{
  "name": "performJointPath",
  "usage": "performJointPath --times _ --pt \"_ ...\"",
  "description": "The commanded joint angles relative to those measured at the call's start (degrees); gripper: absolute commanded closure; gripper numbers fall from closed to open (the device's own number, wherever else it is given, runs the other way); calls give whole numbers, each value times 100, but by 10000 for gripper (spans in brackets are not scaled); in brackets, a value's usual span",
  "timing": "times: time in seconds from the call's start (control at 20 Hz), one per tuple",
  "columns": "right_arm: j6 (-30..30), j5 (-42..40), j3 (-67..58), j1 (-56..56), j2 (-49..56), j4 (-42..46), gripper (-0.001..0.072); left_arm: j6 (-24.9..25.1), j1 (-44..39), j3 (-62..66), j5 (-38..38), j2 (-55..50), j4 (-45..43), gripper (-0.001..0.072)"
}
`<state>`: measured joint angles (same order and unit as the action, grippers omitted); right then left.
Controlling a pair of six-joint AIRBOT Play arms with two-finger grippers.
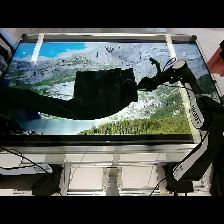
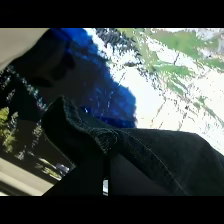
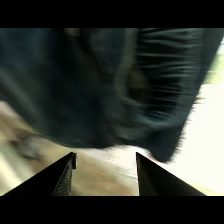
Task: Fold the clothes and pants, and hang the long-sleeved shirts on hangers.
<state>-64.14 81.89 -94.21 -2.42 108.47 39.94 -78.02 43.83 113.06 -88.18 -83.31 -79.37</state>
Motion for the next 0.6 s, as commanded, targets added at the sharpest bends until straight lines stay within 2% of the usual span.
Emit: performJointPath --times 0.0,0.15,0.45,0.55 --pt "-264 -807 730 192 0 -822 276 0 -17 -4 -315 -4 13 685" --pt "-673 -1655 815 542 -26 -216 264 0 -39 -4 -343 11 20 685" --pt "-1285 -1283 809 376 -529 1303 257 0 -39 -4 -136 0 57 685" --pt "-1325 -1423 809 299 -704 1438 257 0 -39 -4 -118 -2 57 685"
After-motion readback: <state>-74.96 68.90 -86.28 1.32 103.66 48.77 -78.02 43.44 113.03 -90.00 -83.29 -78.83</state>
